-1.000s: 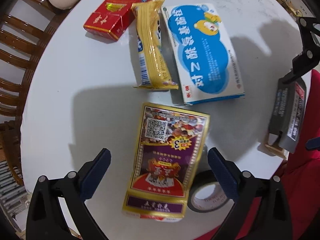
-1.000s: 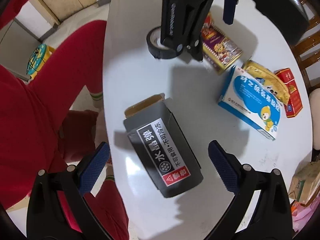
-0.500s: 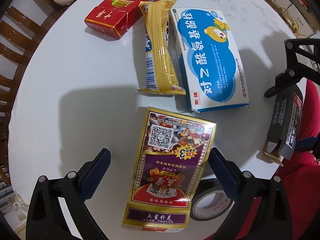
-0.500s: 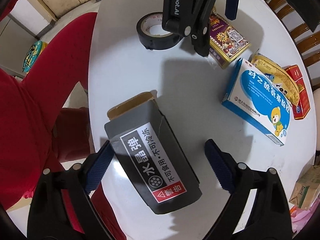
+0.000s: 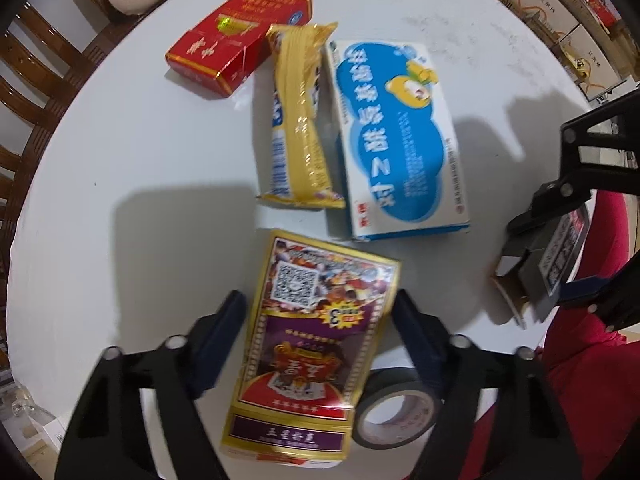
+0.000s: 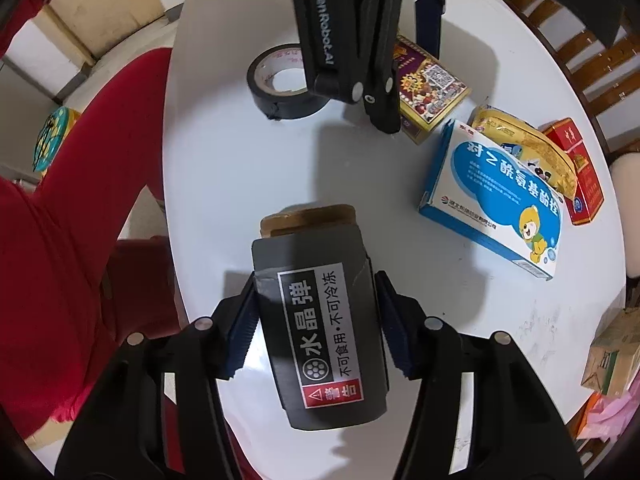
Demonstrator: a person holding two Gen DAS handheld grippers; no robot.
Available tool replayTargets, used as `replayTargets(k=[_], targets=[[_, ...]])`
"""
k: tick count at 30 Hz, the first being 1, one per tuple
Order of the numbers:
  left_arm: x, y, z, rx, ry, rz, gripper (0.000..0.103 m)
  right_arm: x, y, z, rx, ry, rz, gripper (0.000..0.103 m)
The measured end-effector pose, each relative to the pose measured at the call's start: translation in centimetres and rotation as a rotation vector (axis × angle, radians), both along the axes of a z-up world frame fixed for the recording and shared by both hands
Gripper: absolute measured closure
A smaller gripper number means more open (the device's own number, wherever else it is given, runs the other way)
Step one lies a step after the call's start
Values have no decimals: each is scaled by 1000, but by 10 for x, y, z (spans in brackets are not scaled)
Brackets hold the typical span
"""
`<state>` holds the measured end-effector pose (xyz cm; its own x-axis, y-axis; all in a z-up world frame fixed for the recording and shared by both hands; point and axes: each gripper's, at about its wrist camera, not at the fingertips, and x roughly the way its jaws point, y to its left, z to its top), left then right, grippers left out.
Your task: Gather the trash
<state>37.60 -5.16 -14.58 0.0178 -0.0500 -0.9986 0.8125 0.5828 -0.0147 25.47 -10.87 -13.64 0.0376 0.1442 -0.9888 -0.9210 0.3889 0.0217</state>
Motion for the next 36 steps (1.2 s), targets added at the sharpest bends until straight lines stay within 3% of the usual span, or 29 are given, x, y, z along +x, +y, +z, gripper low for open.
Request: replayTargets(k=[10, 16, 20, 24, 36], targets=[[2, -1, 8, 74, -104, 124, 39, 4, -16, 7, 18, -149, -266, 49], [14, 22, 32, 55, -158, 240, 39, 1, -33, 26, 46, -242, -462, 50], [13, 37, 57, 19, -209, 301, 40, 5, -52, 48, 58, -319, -555, 50], [-4, 42, 81, -12, -249, 344, 40, 6, -67, 70, 107, -339, -658, 51], [-83, 39, 153, -127, -346, 415, 40, -30, -61, 178, 283, -537, -715, 51]])
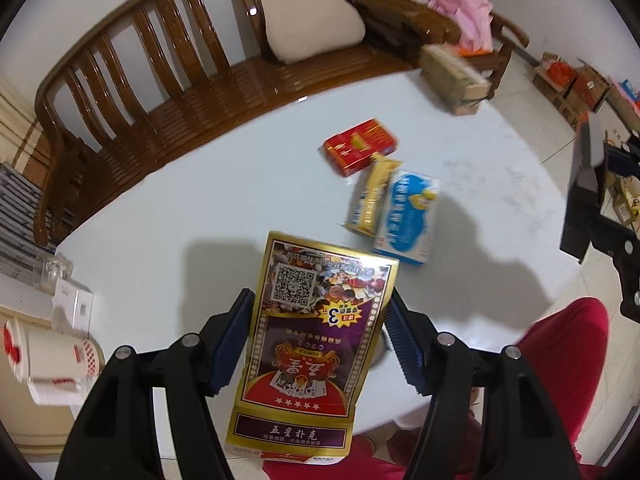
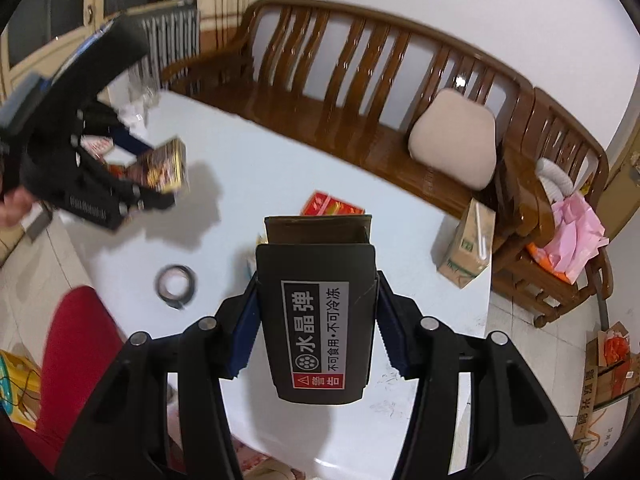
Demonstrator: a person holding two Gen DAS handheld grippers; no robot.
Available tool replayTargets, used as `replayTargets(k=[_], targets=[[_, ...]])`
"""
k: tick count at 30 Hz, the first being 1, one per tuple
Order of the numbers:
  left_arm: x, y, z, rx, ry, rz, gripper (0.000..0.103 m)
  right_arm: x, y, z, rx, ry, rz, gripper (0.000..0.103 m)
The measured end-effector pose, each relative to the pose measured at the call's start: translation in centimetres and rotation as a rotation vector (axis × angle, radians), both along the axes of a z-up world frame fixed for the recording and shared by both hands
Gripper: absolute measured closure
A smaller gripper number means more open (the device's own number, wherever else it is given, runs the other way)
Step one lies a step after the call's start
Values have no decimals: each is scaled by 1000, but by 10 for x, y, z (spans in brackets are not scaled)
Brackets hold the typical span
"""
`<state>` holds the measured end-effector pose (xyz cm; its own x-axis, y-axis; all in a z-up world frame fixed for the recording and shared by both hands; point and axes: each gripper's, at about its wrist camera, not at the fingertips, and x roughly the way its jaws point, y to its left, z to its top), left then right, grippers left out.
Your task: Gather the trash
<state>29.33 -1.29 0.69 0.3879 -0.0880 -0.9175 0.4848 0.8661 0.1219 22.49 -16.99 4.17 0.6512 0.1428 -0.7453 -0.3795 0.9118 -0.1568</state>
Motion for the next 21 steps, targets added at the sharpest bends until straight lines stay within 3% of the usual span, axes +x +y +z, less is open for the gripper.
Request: replayTargets(k=[5, 9, 21], targets=[[-47, -1, 23, -36, -52, -7, 40, -39, 5, 29, 25, -40, 9, 50], [-81, -1, 25, -42, -79, -12, 40, -68, 12, 36, 17, -63, 22, 50], [-163, 2, 0, -75, -98, -53, 40, -136, 24, 21, 21, -49, 52, 50]])
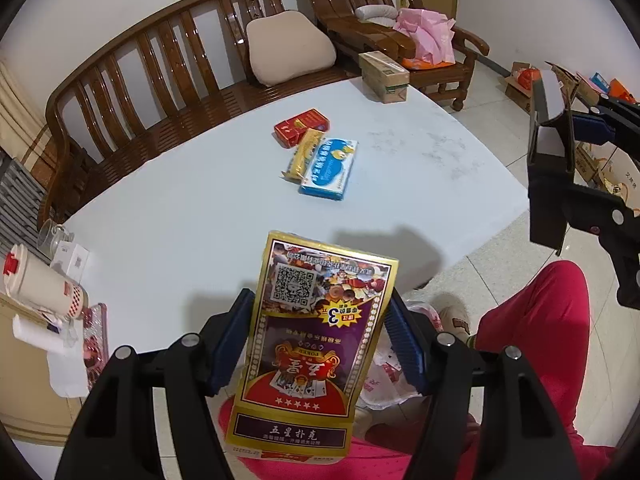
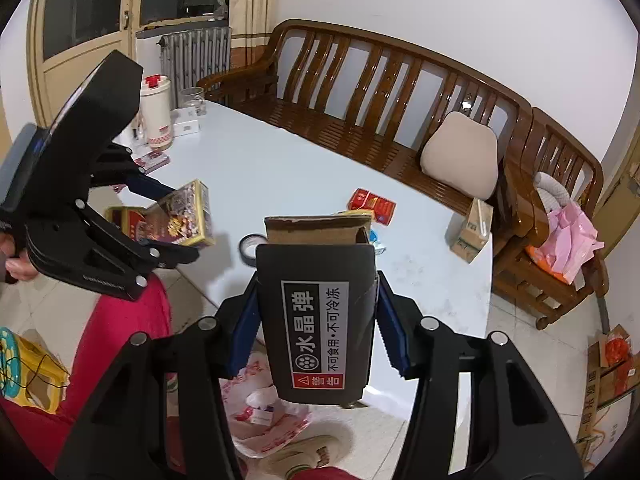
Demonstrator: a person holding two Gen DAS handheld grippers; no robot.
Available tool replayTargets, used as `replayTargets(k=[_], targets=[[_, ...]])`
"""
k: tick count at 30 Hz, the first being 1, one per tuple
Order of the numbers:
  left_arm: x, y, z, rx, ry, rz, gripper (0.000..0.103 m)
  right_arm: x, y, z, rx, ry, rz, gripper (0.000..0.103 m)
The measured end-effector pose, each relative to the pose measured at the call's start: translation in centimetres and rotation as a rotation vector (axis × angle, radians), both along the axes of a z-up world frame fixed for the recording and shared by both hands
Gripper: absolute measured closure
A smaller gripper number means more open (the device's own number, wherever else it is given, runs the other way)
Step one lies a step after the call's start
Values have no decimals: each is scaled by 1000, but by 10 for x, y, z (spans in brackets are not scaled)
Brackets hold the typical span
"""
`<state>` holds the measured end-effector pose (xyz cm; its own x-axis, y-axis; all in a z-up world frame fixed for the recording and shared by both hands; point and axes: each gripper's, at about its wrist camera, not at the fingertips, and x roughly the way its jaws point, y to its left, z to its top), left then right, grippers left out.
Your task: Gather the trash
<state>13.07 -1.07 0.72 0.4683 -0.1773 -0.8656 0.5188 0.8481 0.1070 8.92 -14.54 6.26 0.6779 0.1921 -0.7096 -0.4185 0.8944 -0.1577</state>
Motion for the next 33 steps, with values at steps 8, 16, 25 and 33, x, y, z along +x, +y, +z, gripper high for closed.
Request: replayTargets(k=[8, 16, 25, 33], targets=[[-39, -11, -25, -43, 16, -41, 40, -34, 6, -24, 3, 33, 18, 50], [-57, -18, -59, -49, 76, -58, 40, -54, 3, -66, 10, 109, 4, 50], [-58, -22, -112, -36, 174, -47, 40, -61, 4, -111, -7, 168, -4, 50], [-53, -28, -172, -19, 284, -28, 40, -58, 3, -161, -5, 243, -18, 50]])
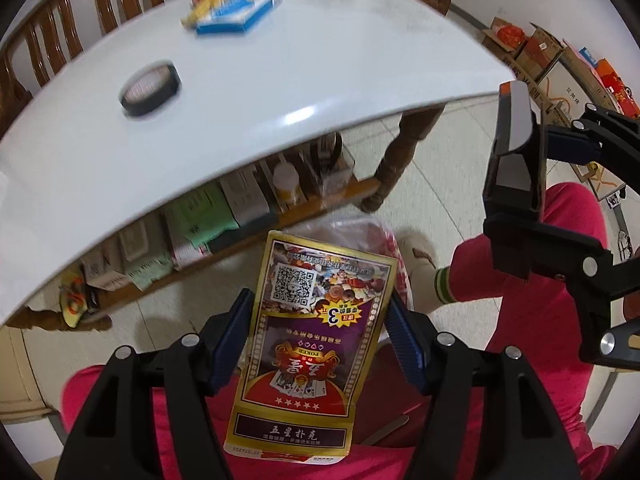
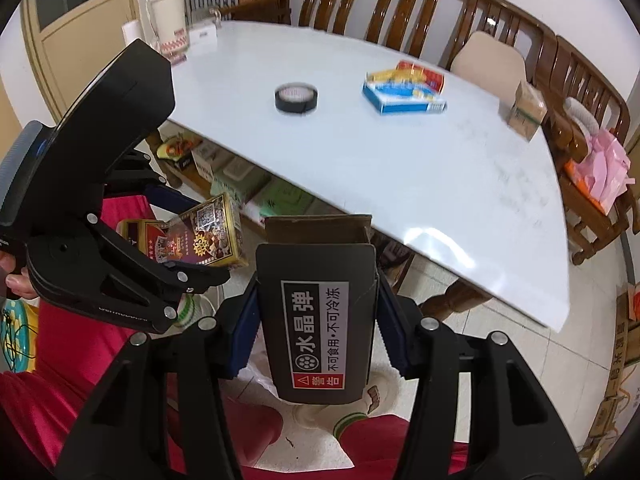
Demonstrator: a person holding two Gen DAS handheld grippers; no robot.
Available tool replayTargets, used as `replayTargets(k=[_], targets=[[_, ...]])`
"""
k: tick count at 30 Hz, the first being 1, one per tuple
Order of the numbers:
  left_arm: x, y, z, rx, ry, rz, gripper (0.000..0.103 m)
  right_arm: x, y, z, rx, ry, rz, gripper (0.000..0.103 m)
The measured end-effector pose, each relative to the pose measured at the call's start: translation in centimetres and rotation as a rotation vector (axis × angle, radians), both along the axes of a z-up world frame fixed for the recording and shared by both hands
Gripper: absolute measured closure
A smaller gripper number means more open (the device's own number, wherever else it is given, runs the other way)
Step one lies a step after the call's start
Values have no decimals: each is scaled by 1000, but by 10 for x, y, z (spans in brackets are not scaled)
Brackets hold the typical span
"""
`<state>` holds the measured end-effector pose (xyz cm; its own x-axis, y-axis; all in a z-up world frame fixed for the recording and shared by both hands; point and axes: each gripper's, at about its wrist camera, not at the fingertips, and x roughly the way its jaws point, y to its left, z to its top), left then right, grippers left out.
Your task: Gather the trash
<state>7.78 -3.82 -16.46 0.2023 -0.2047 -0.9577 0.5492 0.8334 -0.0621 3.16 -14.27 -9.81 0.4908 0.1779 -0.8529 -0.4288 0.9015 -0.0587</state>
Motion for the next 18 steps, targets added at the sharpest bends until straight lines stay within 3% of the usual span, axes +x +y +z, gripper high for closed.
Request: replayTargets(k=[18], targets=[[33, -13, -134, -3, 234, 126, 39, 32, -19, -140, -16, 198, -89, 50]])
